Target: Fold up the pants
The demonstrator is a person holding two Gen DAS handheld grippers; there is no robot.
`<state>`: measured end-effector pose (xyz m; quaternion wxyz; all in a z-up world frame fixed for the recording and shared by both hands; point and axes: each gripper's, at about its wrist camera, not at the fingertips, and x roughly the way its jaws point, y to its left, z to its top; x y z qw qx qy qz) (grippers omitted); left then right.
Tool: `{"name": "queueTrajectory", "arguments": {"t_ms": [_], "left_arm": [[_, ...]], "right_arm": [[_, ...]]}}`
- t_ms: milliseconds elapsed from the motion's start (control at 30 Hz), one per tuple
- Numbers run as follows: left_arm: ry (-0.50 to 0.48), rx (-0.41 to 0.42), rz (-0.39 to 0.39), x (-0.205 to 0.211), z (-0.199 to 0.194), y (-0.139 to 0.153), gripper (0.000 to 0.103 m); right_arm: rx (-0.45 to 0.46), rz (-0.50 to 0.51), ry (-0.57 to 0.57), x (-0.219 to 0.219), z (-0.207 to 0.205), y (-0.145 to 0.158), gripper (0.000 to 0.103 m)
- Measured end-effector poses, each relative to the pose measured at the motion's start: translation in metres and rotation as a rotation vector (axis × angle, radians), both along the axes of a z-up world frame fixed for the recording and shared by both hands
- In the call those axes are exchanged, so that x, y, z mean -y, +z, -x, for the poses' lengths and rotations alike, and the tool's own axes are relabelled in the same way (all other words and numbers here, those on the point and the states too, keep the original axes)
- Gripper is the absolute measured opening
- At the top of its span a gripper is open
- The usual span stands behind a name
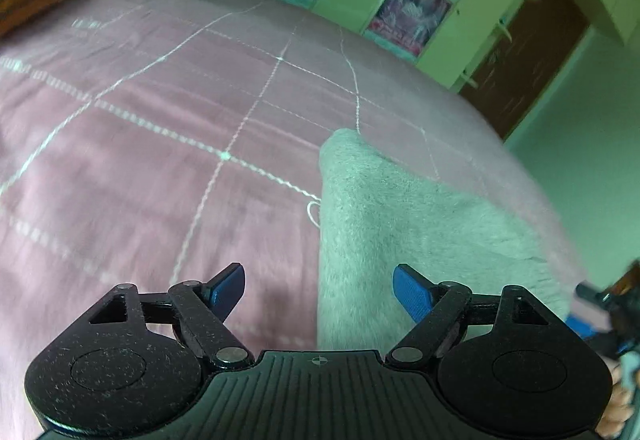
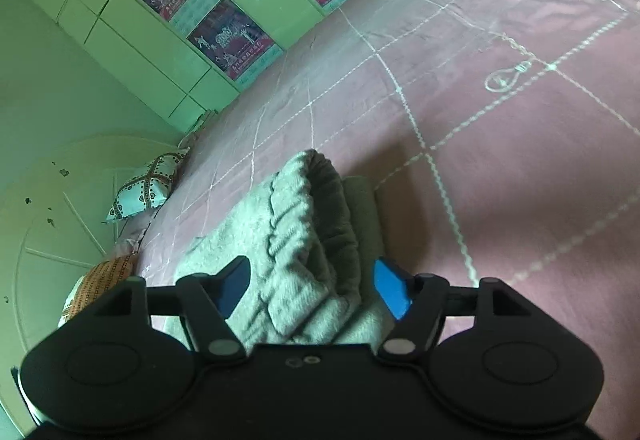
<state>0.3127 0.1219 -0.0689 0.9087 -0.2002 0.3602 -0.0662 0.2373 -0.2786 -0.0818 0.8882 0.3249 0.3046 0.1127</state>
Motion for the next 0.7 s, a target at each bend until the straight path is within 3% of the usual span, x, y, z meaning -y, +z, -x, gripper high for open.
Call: {"name": "queueTrajectory", "arguments": {"t_ms": [133,267,333,400,433,467,533,600,633,667,700], "left_arm": [[-0.010,-0.001,-0.062,0.013,-0.006,-0.001,0.081],[-0.029,-0.010,-0.095,0.019,-0.005,-0.004,0.081],[-0.032,-0.026,-0.105,0.017,-0.009,-0.008,0.081],[-0.034,-0.040,-0.095,0.014,-0.007,-0.011,0.081],[-0.037,-0.046,-0.086,0.012,-0.007,-0.013,0.081],[-0.038,-0.046,-0.084,0.012,-0.008,-0.015,0.081],[-0.040,-0.043,-0.083,0.012,-0.007,-0.016,0.082],[-0.037,-0.041,-0.082,0.012,-0.007,-0.015,0.082],[-0.034,-0.036,-0.084,0.011,-0.006,-0.014,0.082],[-0.028,-0.028,-0.086,0.011,-0.006,-0.012,0.082],[-0.024,-0.016,-0.083,0.011,-0.007,-0.009,0.082]], "right_arm": [[0.080,0.028,0.060,-0.011,-0.002,0.016,0.046],[0.171,0.062,0.203,-0.043,-0.003,0.029,0.040],[0.136,0.088,0.237,-0.057,-0.009,0.024,0.038],[0.009,0.188,0.205,-0.064,-0.021,0.009,0.029],[-0.035,0.231,0.179,-0.063,-0.025,0.000,0.010],[-0.046,0.220,0.154,-0.056,-0.026,-0.005,0.000],[-0.065,0.141,0.157,-0.043,-0.027,-0.005,0.000],[-0.065,0.153,0.170,-0.041,-0.023,0.002,0.000],[-0.045,0.165,0.179,-0.042,-0.019,0.010,0.006],[-0.012,0.174,0.186,-0.046,-0.015,0.018,0.020],[0.017,0.188,0.190,-0.050,-0.015,0.026,0.021]]}}
